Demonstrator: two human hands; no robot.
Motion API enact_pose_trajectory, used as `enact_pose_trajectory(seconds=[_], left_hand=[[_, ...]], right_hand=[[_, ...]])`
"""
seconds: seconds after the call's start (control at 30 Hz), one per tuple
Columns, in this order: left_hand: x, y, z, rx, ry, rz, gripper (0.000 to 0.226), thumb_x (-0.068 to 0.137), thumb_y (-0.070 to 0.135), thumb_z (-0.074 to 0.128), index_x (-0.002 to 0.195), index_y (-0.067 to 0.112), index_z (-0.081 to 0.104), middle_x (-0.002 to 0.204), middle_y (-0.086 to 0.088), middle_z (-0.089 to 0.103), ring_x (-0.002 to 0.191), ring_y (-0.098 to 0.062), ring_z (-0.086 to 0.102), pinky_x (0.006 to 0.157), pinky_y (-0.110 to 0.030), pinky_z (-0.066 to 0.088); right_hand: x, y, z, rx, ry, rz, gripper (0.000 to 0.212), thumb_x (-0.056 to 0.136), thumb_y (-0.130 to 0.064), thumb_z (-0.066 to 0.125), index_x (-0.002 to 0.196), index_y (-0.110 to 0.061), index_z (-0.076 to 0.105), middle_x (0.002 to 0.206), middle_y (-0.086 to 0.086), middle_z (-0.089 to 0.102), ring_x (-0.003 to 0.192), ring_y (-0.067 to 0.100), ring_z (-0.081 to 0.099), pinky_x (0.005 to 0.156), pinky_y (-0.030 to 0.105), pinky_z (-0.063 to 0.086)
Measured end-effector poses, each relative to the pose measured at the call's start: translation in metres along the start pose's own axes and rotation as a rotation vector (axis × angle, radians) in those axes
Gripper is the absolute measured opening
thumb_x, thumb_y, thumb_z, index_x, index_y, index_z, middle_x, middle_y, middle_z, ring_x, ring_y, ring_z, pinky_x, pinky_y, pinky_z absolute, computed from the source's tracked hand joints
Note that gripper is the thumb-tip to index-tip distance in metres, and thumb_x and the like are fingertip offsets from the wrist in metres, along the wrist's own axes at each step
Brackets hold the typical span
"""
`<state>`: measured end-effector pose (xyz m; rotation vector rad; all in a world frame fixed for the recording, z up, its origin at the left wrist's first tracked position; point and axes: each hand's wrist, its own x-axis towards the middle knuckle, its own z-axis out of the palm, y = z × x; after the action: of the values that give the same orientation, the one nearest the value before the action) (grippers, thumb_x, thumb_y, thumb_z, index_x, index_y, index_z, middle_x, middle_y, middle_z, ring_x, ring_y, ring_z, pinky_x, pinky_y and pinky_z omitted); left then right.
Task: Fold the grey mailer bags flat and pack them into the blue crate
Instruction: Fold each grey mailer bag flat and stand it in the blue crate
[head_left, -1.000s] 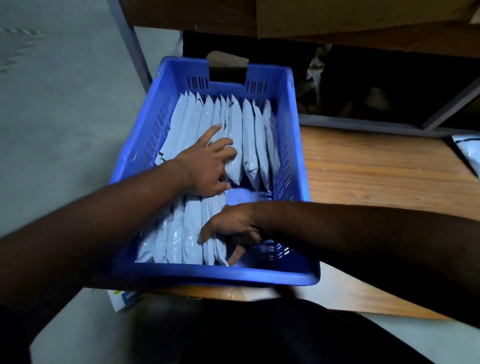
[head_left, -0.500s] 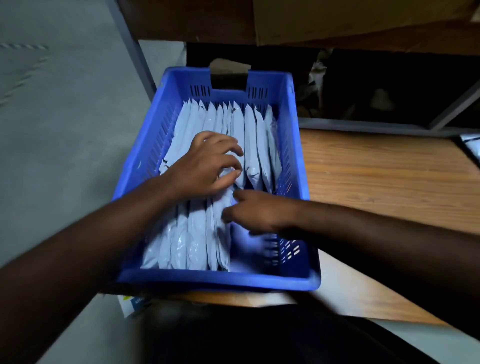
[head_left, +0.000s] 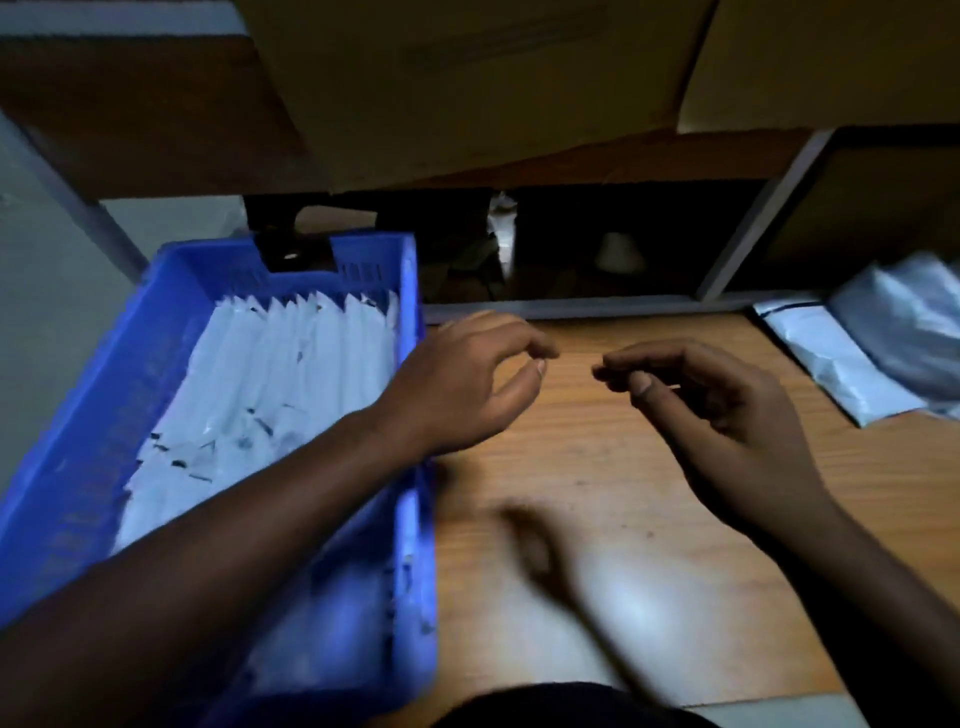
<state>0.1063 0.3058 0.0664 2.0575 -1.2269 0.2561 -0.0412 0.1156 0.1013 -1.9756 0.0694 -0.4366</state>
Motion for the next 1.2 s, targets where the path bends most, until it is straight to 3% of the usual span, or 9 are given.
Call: enact_pose_trajectory(seconds=[0.2, 0.37, 0.5, 0.57, 0.63, 0.77, 0.93, 1.1, 1.2], left_hand=[[0.105, 0.045, 0.138, 0.043, -0.183, 0.022, 0.024, 0.095, 0.034, 0.057, 0.113, 0.025, 0.07, 0.109, 0.009, 0.069, 0.105, -0.016, 0.062, 0.087, -0.041, 0.05], [0.15, 0.06, 0.261, 0.06, -0.318, -0.053, 0.023, 0.093, 0.03, 0.06, 0.113, 0.028, 0.071, 0.113, 0.009, 0.07, 0.11, -0.016, 0.061, 0.093, -0.035, 0.048], [0.186, 0.075, 0.329, 0.093, -0.355, -0.142, 0.025, 0.095, 0.027, 0.06, 0.118, 0.027, 0.07, 0.116, 0.008, 0.07, 0.113, -0.015, 0.06, 0.093, -0.031, 0.042], [0.198, 0.082, 0.353, 0.069, -0.357, -0.191, 0.024, 0.096, 0.026, 0.06, 0.118, 0.027, 0.07, 0.115, 0.008, 0.069, 0.112, -0.015, 0.059, 0.092, -0.03, 0.044], [0.205, 0.089, 0.368, 0.068, -0.373, -0.223, 0.025, 0.097, 0.027, 0.058, 0.119, 0.028, 0.069, 0.117, 0.009, 0.068, 0.112, -0.013, 0.057, 0.088, -0.025, 0.04], [0.215, 0.091, 0.378, 0.087, -0.369, -0.288, 0.025, 0.099, 0.03, 0.056, 0.121, 0.032, 0.067, 0.119, 0.014, 0.066, 0.114, -0.008, 0.055, 0.086, -0.024, 0.036], [0.205, 0.081, 0.37, 0.103, -0.417, -0.375, 0.025, 0.1, 0.031, 0.056, 0.123, 0.032, 0.065, 0.122, 0.014, 0.063, 0.116, -0.007, 0.053, 0.094, -0.033, 0.046], [0.145, 0.062, 0.351, 0.164, -0.194, -0.359, 0.032, 0.101, 0.028, 0.057, 0.131, 0.022, 0.063, 0.14, 0.003, 0.058, 0.132, -0.018, 0.049, 0.11, -0.039, 0.042], [0.096, 0.063, 0.347, 0.274, -0.196, -0.436, 0.048, 0.104, 0.04, 0.042, 0.144, 0.016, 0.055, 0.156, -0.004, 0.047, 0.148, -0.021, 0.037, 0.122, -0.042, 0.029]], right_hand=[[0.007, 0.109, -0.1, -0.002, 0.069, 0.225, 0.018, 0.1, -0.014, 0.066, 0.111, -0.025, 0.074, 0.109, -0.011, 0.076, 0.089, 0.003, 0.067, 0.077, 0.027, 0.053], [0.005, 0.207, -0.175, -0.067, 0.068, 0.367, 0.033, 0.098, -0.02, 0.069, 0.13, -0.026, 0.07, 0.122, -0.013, 0.073, 0.108, -0.001, 0.066, 0.086, 0.023, 0.055], [0.024, 0.296, -0.227, -0.449, 0.064, 0.353, 0.048, 0.097, -0.027, 0.065, 0.144, -0.016, 0.059, 0.147, 0.002, 0.059, 0.135, 0.017, 0.054, 0.107, 0.027, 0.041], [0.045, 0.328, -0.254, -0.668, 0.112, 0.333, 0.053, 0.097, -0.031, 0.06, 0.146, -0.012, 0.054, 0.153, 0.01, 0.052, 0.142, 0.029, 0.046, 0.113, 0.04, 0.038], [0.065, 0.352, -0.273, -0.902, 0.107, 0.364, 0.065, 0.095, -0.044, 0.056, 0.151, -0.012, 0.045, 0.158, 0.014, 0.042, 0.145, 0.036, 0.038, 0.114, 0.052, 0.035], [0.077, 0.382, -0.285, -1.051, 0.041, 0.532, 0.081, 0.093, -0.059, 0.053, 0.152, -0.006, 0.038, 0.159, 0.017, 0.039, 0.152, 0.037, 0.022, 0.115, 0.055, 0.023], [0.05, 0.387, -0.275, -0.902, 0.133, 0.302, 0.039, 0.09, -0.036, 0.055, 0.121, -0.014, 0.064, 0.129, 0.005, 0.065, 0.127, 0.031, 0.052, 0.105, 0.049, 0.032], [0.018, 0.364, -0.236, -0.636, -0.17, -0.022, 0.06, 0.081, -0.026, 0.055, 0.14, -0.019, 0.059, 0.148, 0.001, 0.056, 0.143, 0.026, 0.042, 0.121, 0.05, 0.022], [0.004, 0.356, -0.214, -0.572, -0.401, -0.2, 0.066, 0.08, -0.026, 0.054, 0.145, -0.018, 0.056, 0.157, 0.001, 0.049, 0.151, 0.024, 0.034, 0.126, 0.05, 0.015]])
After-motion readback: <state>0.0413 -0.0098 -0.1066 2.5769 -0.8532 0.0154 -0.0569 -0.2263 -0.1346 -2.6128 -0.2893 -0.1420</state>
